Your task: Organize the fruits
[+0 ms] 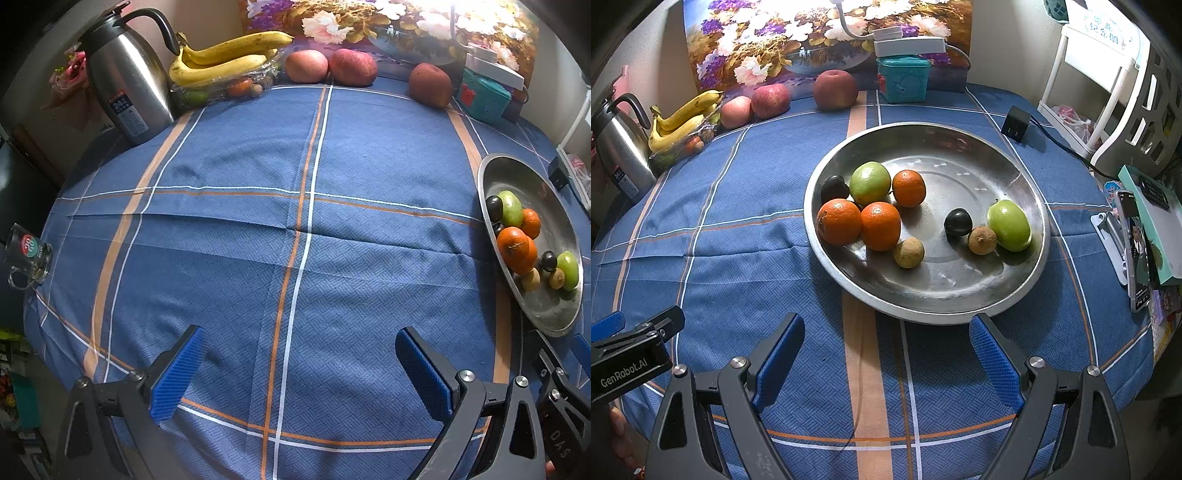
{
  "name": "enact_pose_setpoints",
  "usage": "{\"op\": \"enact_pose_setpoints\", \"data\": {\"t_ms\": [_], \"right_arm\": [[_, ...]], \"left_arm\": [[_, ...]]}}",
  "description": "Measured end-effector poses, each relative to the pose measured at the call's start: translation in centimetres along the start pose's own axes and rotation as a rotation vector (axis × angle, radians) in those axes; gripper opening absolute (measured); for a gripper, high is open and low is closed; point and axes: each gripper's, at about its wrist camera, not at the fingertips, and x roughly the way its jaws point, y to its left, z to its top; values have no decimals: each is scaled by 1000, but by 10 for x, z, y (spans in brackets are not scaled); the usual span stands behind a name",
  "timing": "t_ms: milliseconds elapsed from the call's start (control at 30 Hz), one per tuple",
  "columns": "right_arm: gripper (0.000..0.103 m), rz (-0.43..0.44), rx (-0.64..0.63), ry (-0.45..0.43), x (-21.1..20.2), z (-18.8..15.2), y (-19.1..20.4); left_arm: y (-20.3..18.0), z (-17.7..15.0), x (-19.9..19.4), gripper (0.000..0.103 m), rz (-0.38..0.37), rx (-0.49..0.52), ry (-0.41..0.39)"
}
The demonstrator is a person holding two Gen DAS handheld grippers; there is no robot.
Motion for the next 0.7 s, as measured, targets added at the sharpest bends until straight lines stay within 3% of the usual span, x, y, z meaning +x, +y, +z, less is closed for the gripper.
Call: {"op": "enact_pose_setpoints", "data": {"t_ms": [700], "right_arm": [[91,-4,35,-31,-5,2,-8]], "left_arm": [[0,0,2,103,-2,5,6]]}}
